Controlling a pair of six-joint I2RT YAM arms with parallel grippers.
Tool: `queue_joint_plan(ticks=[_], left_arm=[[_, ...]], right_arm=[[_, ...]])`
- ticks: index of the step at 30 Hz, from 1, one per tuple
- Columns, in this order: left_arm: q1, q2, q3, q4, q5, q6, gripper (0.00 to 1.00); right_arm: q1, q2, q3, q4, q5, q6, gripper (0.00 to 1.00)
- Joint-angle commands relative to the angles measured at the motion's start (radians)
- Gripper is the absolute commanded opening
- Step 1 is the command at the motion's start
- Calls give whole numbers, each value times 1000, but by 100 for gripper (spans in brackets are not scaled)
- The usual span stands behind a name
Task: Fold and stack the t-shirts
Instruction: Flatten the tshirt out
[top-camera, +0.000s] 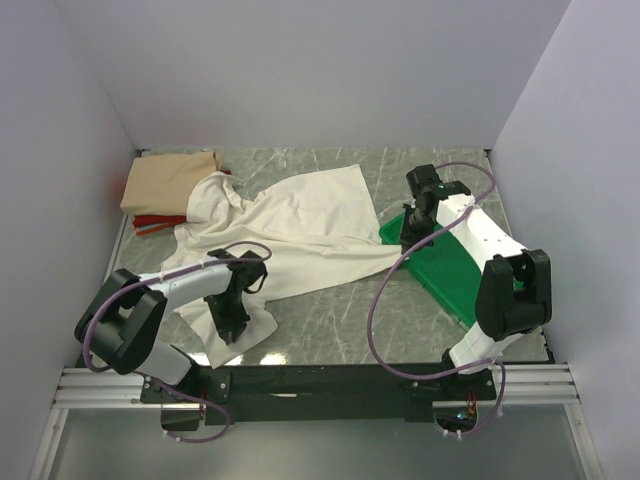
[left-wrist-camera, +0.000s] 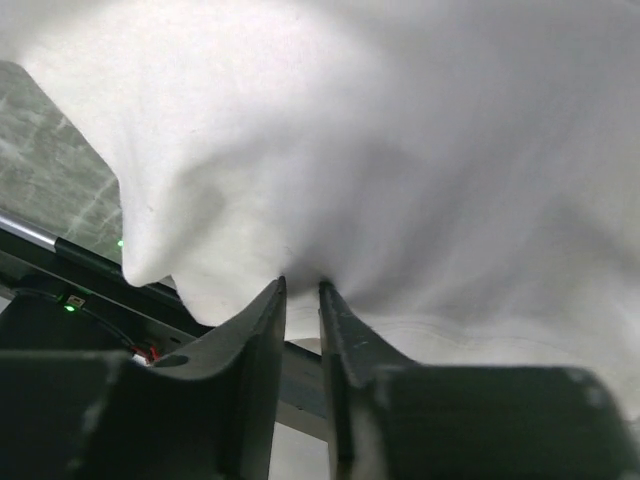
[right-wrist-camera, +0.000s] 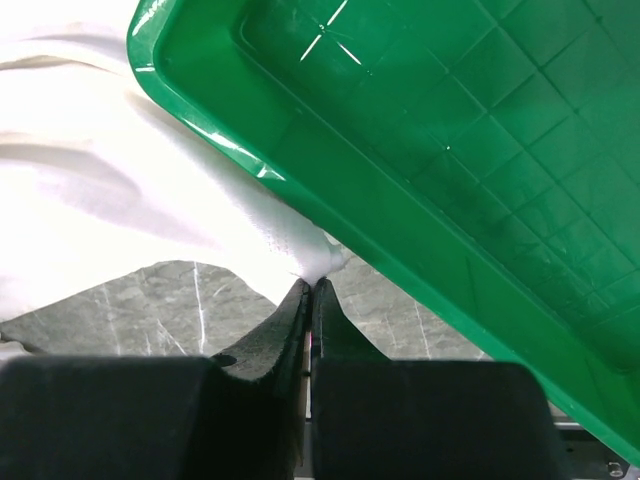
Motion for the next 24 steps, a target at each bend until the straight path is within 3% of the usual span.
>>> queue_joint_plan(ticks=[1, 7, 14, 24], left_arm=[[-16, 43, -84, 169, -17, -48, 24], [-54, 37, -75, 183, -46, -54, 7], [2, 89, 6, 154, -130, -40, 17], [163, 207, 103, 169, -169, 33, 17]], right_arm=[[-8, -48, 46, -15, 19, -6, 0], [-8, -57, 51, -14, 25, 0, 0], [-8, -48, 84, -32, 25, 0, 0], [-8, -50, 89, -58, 25, -1, 0]])
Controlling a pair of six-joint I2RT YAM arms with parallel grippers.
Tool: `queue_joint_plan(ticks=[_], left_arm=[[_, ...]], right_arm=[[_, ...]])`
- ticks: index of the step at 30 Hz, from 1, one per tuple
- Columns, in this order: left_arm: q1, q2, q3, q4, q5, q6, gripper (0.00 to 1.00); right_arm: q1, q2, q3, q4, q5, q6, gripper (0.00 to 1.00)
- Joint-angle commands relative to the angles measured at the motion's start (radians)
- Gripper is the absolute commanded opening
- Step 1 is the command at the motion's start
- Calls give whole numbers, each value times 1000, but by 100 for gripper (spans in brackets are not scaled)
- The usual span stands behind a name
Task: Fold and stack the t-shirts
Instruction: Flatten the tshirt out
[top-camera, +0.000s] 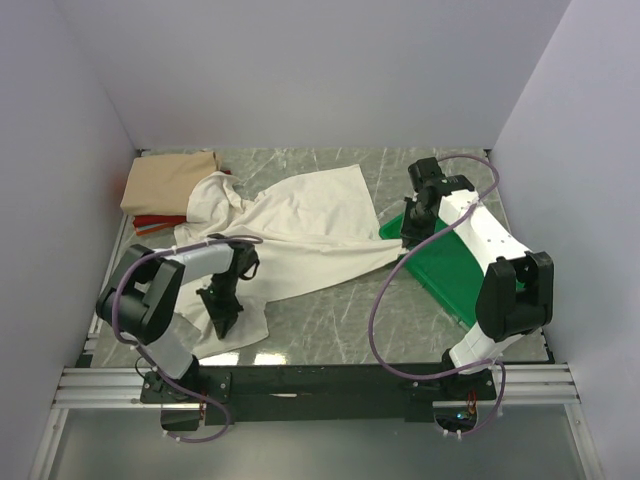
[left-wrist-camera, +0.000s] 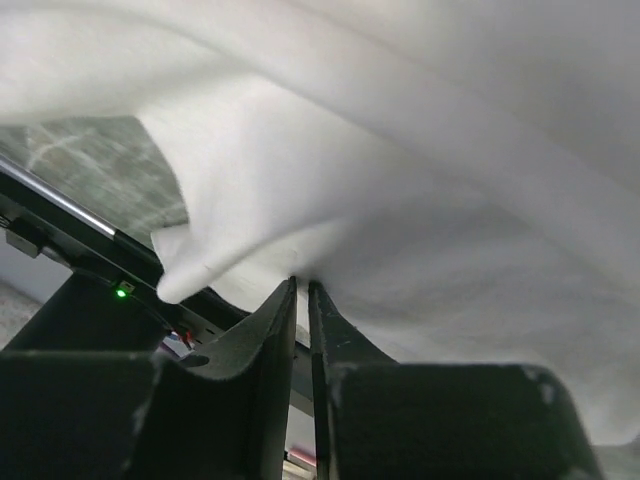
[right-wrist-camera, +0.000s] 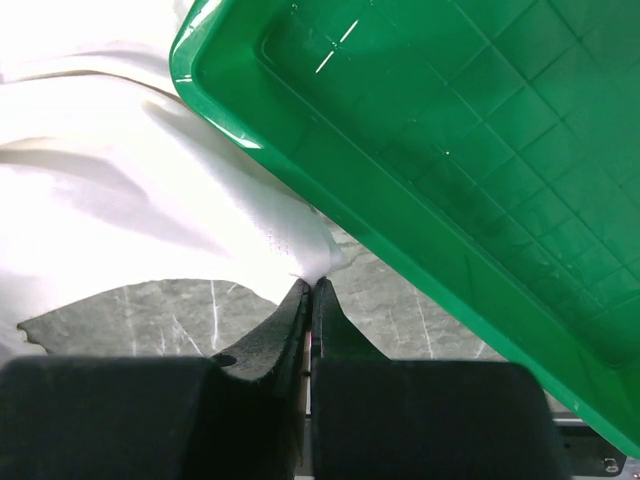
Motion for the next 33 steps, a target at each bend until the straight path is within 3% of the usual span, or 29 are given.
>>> queue_joint_plan(ticks=[1, 15, 23, 26, 33], left_arm=[[68, 35, 0, 259, -140, -3, 17], [284, 265, 340, 314, -206, 170, 17], [318, 350, 647, 261, -232, 259, 18], [317, 276, 607, 251, -215, 253, 22], [318, 6, 382, 195, -148, 154, 52]], right_arm=[[-8, -46, 23, -21, 18, -2, 0], [64, -44, 10, -5, -11, 50, 0], [118, -42, -28, 5, 0, 87, 0], [119, -41, -25, 12, 9, 89, 0], [118, -45, -49, 39, 3, 100, 0]])
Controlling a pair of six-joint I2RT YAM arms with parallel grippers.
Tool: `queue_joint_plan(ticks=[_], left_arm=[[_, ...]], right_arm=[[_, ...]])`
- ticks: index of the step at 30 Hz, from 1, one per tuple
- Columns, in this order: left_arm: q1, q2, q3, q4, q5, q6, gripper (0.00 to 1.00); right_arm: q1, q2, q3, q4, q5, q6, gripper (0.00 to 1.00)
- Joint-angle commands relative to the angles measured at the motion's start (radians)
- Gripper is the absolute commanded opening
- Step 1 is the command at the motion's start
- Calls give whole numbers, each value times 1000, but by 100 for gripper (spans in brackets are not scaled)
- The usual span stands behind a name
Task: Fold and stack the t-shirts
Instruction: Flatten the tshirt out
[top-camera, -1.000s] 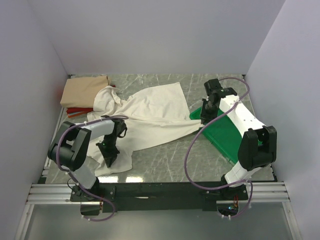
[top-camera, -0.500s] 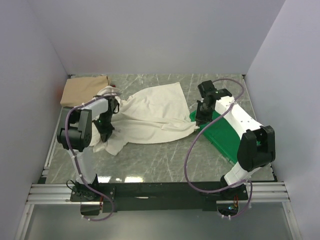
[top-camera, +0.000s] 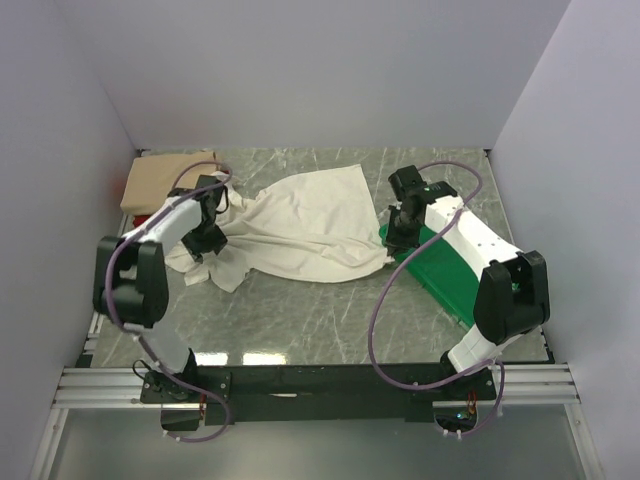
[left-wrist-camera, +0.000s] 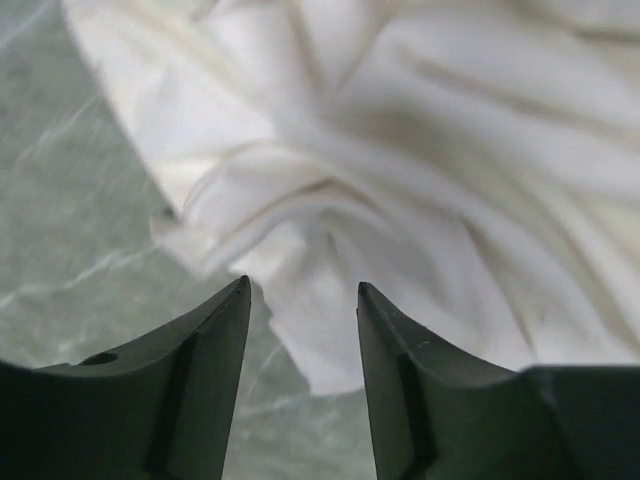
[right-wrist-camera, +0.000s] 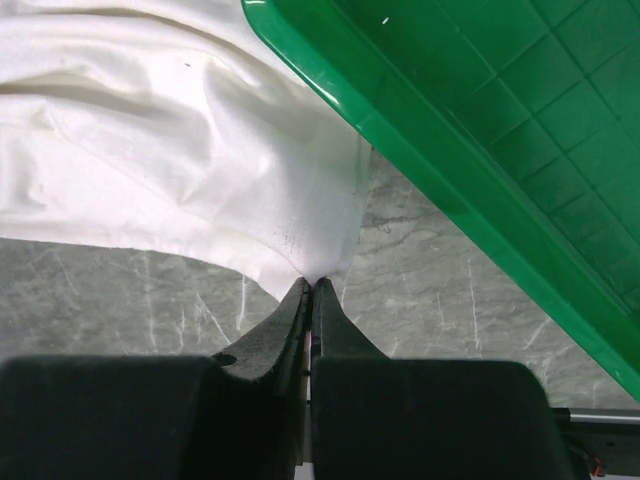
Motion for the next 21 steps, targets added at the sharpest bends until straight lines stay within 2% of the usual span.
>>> queue_joint_plan(ticks=[1, 3, 9, 16, 21], left_arm=[[-3, -164, -67, -47, 45, -66, 53], [-3, -210, -90, -71, 54, -111, 58], [23, -289, -195, -119, 42, -195, 60], [178, -330, -318, -12, 82, -174, 60], [237, -315, -357, 86, 111, -151, 59]], right_arm=[[1, -37, -12, 25, 9, 11, 0], [1, -27, -9, 30, 6, 3, 0], [3, -3, 6, 32, -8, -9, 0], [1, 0, 8, 32, -2, -12, 0], [0, 6, 17, 27, 8, -12, 0]])
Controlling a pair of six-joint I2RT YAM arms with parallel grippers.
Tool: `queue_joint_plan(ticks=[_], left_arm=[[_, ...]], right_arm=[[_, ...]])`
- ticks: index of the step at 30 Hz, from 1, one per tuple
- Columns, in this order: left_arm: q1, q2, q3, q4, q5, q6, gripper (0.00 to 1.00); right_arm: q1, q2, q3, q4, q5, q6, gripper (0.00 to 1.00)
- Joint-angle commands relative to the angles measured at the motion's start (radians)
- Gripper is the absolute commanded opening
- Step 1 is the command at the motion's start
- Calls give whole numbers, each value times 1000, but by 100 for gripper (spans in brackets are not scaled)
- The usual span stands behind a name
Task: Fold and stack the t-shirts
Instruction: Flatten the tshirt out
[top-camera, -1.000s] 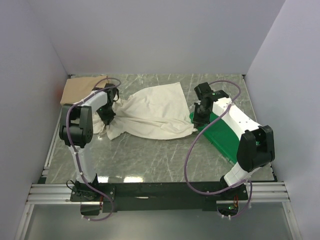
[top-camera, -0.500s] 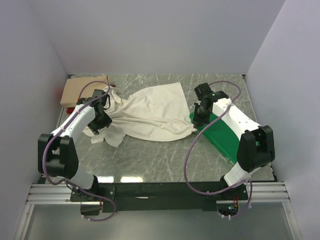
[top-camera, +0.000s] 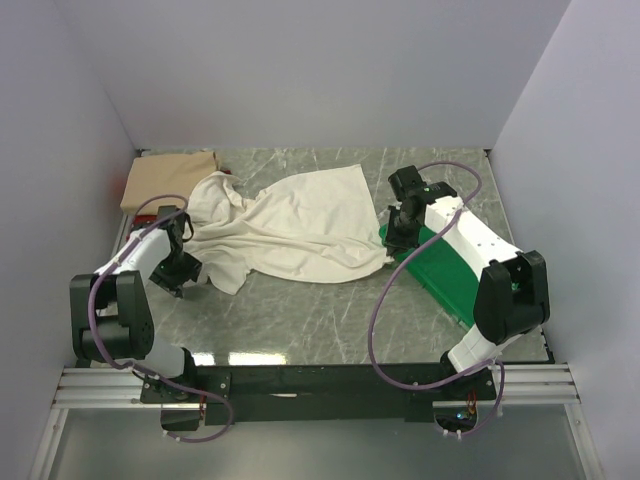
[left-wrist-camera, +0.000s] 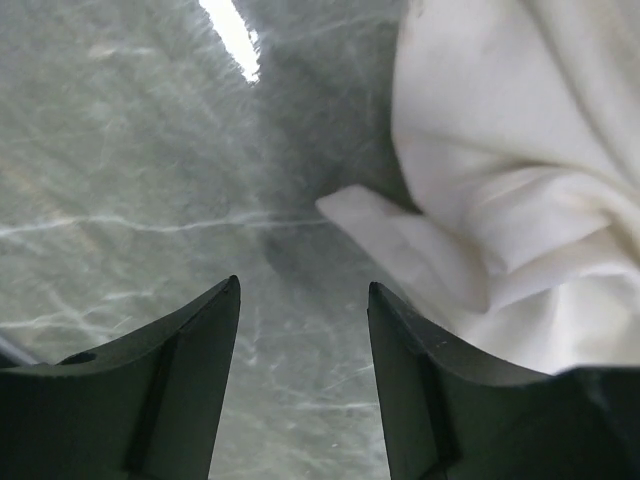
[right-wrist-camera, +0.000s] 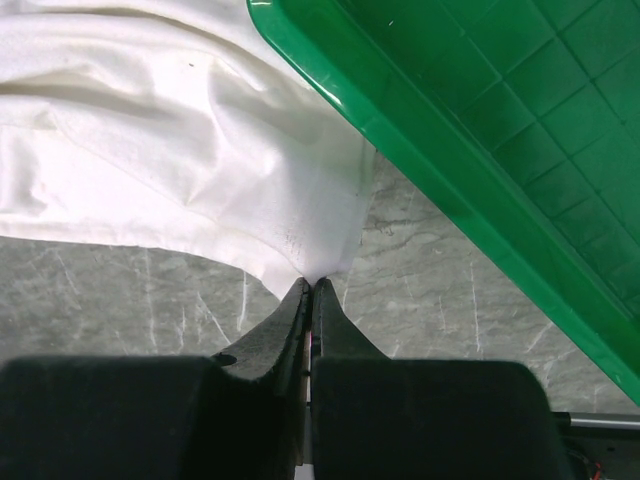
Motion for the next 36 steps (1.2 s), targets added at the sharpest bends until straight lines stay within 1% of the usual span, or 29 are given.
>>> queue_joint_plan(ticks=[1, 5, 11, 15, 21, 25, 26, 29, 31, 32, 33, 36], left_arm=[[20, -21, -13, 99, 33, 16, 59], [40, 8, -23, 145, 30, 36, 59], [107, 34, -39, 202, 22, 76, 56], [112, 68, -40, 237, 41, 89, 55], [112, 107, -47, 277, 65, 96, 48], [112, 119, -61, 282, 48, 107, 36], [112, 119, -67, 279, 47, 107, 29], [112, 105, -76, 274, 45, 107, 16], [113, 82, -79, 262, 44, 108, 10], [113, 74, -72, 251, 45, 108, 4], [112, 55, -69, 231, 56, 108, 1], [112, -10, -47, 188, 82, 99, 1]], right_arm=[[0, 7, 29, 15, 16, -7, 0], [2, 15, 38, 4, 22, -9, 0], [0, 21, 47, -10, 33, -9, 0], [0, 24, 53, -16, 33, -9, 0], [2, 35, 69, -34, 33, -6, 0], [2, 39, 83, -42, 33, -6, 0], [2, 41, 84, -48, 33, -4, 0], [2, 47, 92, -50, 36, -6, 0], [0, 52, 102, -60, 54, -7, 0], [2, 53, 107, -66, 56, -9, 0], [2, 55, 113, -73, 54, -10, 0], [2, 49, 129, -96, 61, -19, 0]])
